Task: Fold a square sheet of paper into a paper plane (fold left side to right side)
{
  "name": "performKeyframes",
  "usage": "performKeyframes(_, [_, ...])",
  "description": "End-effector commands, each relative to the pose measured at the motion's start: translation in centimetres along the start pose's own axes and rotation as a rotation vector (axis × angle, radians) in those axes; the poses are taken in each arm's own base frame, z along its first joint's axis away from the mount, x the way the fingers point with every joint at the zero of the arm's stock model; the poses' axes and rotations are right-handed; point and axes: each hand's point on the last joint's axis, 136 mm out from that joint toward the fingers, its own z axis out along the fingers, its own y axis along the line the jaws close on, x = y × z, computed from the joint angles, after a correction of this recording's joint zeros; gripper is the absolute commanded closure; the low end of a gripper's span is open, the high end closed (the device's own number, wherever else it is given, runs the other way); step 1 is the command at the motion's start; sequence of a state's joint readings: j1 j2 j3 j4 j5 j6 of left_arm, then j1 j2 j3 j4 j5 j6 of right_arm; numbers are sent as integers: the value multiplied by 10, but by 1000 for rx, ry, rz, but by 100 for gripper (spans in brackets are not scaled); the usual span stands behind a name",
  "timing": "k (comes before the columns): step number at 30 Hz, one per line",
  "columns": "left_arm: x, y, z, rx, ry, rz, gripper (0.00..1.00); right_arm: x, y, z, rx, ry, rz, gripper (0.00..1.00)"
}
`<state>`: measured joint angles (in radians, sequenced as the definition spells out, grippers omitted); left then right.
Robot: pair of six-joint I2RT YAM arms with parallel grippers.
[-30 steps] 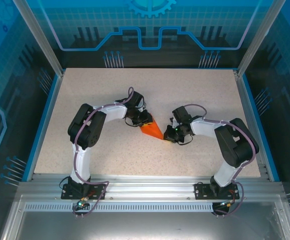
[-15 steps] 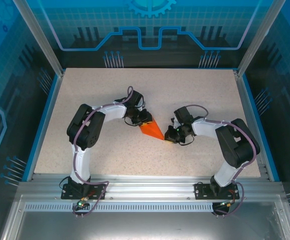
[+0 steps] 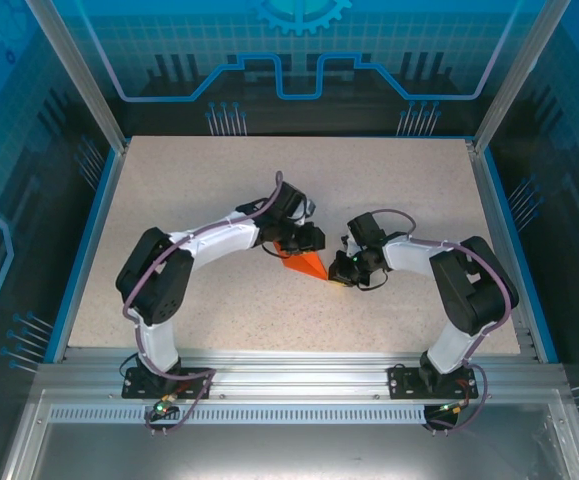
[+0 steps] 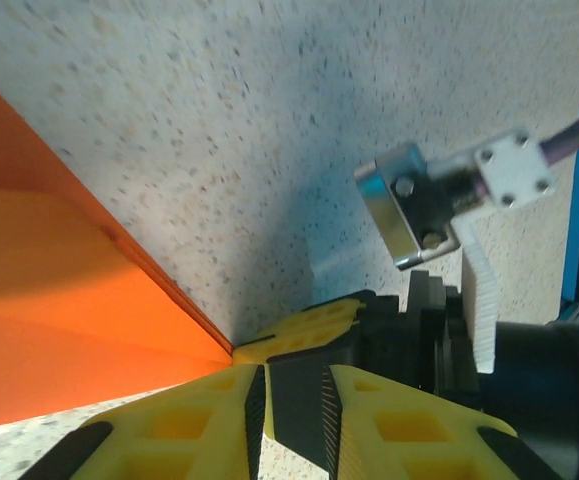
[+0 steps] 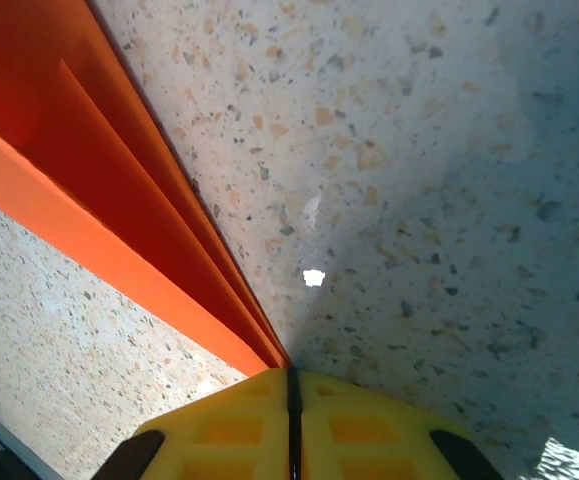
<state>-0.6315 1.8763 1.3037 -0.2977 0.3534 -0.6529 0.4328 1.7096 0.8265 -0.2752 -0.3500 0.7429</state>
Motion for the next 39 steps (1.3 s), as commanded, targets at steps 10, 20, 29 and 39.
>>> performKeyframes(10, [16, 38, 47, -79, 101, -25, 75, 45, -67, 9, 237, 157, 119, 91])
performKeyframes(20, [8, 74, 54, -128, 92, -78, 75, 45, -68, 8, 244, 160, 121, 91])
performKeyframes(29, [-16, 106, 37, -160, 47, -121, 75, 46, -69, 7, 248, 162, 118, 91])
performKeyframes(39, [-41, 154, 14, -181, -5, -192, 75, 45, -68, 6, 249, 164, 117, 91])
